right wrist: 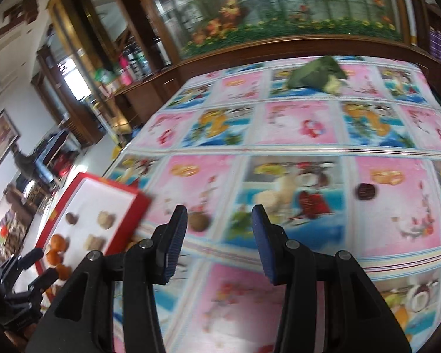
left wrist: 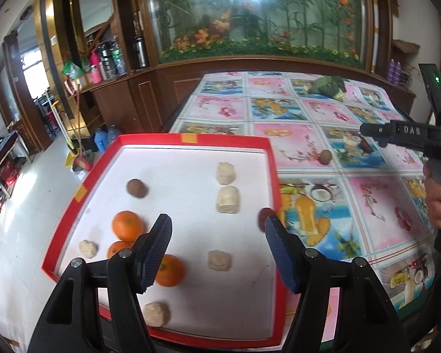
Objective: Organize fruits
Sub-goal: 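Move both open grippers back over the fruit pile on the table, then grasp a dark red date with the right gripper while the left gripper grasps a tan round chunk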
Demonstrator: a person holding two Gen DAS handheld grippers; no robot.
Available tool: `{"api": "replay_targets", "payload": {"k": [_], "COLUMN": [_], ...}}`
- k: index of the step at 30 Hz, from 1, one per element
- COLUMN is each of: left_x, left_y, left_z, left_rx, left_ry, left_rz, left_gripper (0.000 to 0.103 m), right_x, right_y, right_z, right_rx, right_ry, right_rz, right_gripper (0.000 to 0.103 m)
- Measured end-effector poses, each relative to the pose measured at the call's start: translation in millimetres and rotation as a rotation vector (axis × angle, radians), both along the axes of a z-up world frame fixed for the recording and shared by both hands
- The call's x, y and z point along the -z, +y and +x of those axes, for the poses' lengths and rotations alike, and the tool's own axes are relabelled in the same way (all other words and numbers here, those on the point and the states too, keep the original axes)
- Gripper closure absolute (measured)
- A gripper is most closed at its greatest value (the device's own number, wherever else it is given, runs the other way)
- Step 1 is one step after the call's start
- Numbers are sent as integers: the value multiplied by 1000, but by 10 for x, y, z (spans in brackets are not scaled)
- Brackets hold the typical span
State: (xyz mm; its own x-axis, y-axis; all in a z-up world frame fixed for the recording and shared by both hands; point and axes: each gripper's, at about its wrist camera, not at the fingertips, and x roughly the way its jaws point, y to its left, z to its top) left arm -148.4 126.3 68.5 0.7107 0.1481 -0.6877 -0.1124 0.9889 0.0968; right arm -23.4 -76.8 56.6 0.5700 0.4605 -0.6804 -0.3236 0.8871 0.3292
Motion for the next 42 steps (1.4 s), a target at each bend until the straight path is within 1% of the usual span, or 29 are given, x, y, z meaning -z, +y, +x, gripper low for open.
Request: {"api": "replay_targets", "payload": {"k": [5,7,8,13,15,18,23,25,26,28,35,37,38,40,42], "left_x": [-49,-74,-77,-46,-23,20,79,69,58,22,-61,-69,-70,-80,-98], "left_y": [-255,-367,-404,-665,-734,-794,-828,-851,-866,-898,-980,-1017,-1034,-1080,-1124], "left_z": [76,113,114,183,198,228,285,304,317,341,431,456,470,511,584], "left_rx": [70,98,109,175,190,198,197,203,205,210,218,224,228,236,247], "left_ry": [0,-4,-5,10,18,31,59,62,60,50,28,29,30,33,33], "left_rz": [3,0,-2,-5,-6,-6,-15,-18,-15,-2,20,23,25,27,18], "left_gripper": [37,32,31,29,29,29,29,29,29,29,29,29,29,29,29], "right_x": [24,41,49,141,162,185,237,268,283,316,434,459,460,462,448], "right_y": [-450,-599,-678,-906,-901,-807,-556,-476,-435,-377,-277,-250,-243,-257,-291], "right_z": [170,232,263,340,347,347,355,364,371,388,466,484,488,499,504], "right_rx": [103,136,156,210,208,174,117,95,79,66,28,29,25,25,37], "right_ry": [27,37,42,96,108,111,72,60,56,46,64,57,55,58,62], "right_rz": [4,0,0,21,24,20,-60,-89,-98,-126,-188,-218,-225,-223,-220], "right_gripper": [56,56,56,56,56,56,56,61,62,66,70,76,77,85,85]}}
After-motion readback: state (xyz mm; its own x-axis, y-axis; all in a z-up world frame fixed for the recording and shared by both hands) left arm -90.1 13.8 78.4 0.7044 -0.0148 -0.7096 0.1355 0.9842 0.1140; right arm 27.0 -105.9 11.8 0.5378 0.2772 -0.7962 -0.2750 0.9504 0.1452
